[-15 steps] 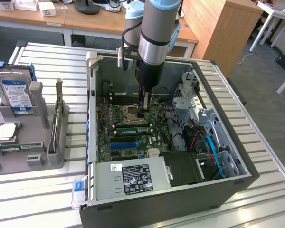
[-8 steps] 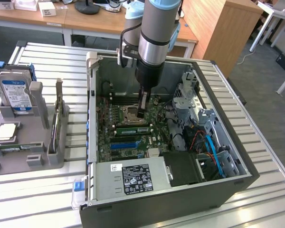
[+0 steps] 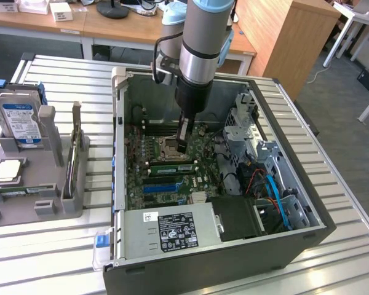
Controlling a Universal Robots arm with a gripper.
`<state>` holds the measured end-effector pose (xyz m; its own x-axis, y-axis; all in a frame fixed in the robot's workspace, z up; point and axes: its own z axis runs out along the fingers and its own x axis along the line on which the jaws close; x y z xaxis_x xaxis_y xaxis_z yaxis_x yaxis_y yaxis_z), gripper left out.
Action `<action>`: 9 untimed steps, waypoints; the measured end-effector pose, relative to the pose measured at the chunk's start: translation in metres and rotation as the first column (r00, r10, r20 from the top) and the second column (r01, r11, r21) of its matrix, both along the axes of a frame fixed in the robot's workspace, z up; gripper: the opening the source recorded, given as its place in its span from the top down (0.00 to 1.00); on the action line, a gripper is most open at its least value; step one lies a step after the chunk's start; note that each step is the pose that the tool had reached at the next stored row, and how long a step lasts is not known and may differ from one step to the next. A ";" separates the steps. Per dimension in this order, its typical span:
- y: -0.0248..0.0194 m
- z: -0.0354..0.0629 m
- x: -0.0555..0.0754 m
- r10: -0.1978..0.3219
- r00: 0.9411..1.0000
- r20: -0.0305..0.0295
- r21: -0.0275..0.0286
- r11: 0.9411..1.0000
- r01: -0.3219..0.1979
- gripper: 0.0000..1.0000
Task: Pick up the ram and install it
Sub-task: 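Press down the ram until it locks into place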
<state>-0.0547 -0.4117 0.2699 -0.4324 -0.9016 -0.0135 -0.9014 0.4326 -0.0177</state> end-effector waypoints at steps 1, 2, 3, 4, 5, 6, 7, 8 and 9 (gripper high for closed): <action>0.0000 0.0000 0.000 -0.015 1.000 0.000 0.000 1.000 0.015 0.89; 0.0000 0.0000 0.000 -0.029 1.000 0.000 0.000 1.000 0.029 0.89; 0.0000 0.0000 0.000 -0.044 0.999 0.000 0.000 0.999 0.044 0.89; 0.0000 0.0000 0.000 -0.059 0.998 0.000 0.000 0.998 0.059 0.89; 0.0000 0.0000 0.000 -0.075 0.997 0.000 0.000 0.997 0.075 0.89; 0.0000 0.0000 0.000 -0.089 0.996 0.000 0.000 0.996 0.089 0.89; 0.0000 -0.0001 0.000 -0.104 0.995 0.000 0.000 0.995 0.104 0.89; 0.0000 -0.0001 0.000 -0.119 0.993 0.000 0.000 0.993 0.119 0.89; 0.0000 -0.0001 0.000 -0.134 0.991 0.000 0.000 0.991 0.134 0.89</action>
<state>-0.0547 -0.4117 0.2699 -0.5495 -0.8354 -0.0135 -0.8352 0.5497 -0.0177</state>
